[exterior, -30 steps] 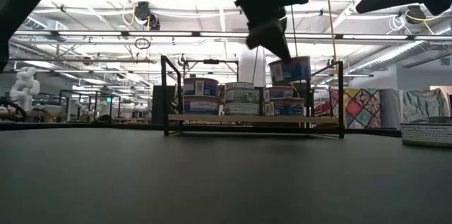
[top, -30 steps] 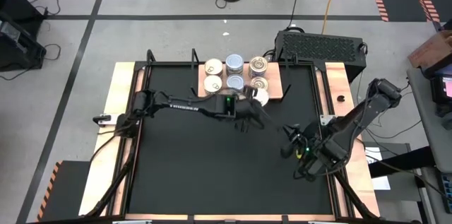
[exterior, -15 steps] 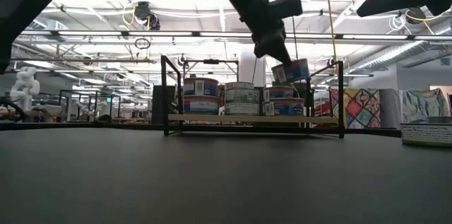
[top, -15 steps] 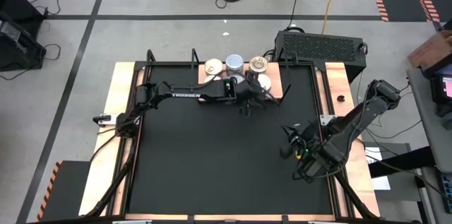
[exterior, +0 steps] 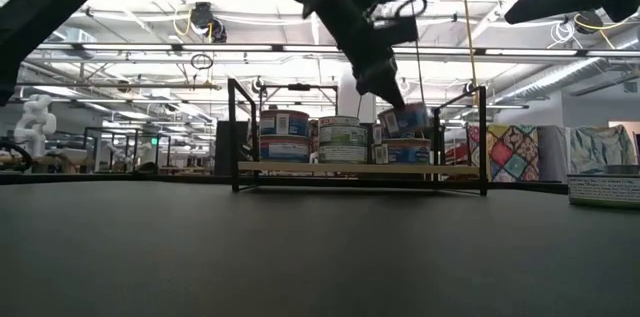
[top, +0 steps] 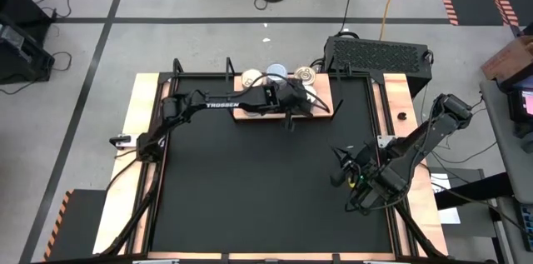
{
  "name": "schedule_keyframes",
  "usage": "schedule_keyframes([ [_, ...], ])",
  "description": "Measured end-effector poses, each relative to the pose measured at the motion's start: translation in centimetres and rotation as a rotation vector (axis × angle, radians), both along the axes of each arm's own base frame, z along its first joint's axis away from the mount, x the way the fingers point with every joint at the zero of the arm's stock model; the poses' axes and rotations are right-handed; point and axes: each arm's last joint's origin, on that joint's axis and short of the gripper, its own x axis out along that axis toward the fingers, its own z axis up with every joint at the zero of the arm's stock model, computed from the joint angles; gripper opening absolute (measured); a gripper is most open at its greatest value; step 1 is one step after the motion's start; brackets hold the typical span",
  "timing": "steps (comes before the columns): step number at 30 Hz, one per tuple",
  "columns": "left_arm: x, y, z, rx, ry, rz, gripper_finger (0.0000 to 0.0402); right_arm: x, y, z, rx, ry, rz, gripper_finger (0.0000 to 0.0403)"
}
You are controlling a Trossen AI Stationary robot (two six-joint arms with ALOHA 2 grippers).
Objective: Stack canned seafood by type on shelf
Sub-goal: Stack the blue tuna can on top of the blue tuna can on the shelf
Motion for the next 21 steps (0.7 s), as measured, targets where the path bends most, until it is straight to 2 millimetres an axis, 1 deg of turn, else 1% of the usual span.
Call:
schedule_keyframes([
  [3,0.24,0.07,-0.84,0.007,0.019,0.008,0.0,0.0,0.0,0.0,0.0,-0.001,0.0,0.0],
  [15,0.32,0.06,-0.93,0.036,0.032,-0.016,0.0002,0.08,-0.12,0.01,-0.002,0.0,-0.006,0.0],
  [21,0.48,-0.08,-0.79,0.055,0.018,-0.025,0.0039,0.08,-0.12,0.01,-0.002,0.0,-0.006,0.0],
])
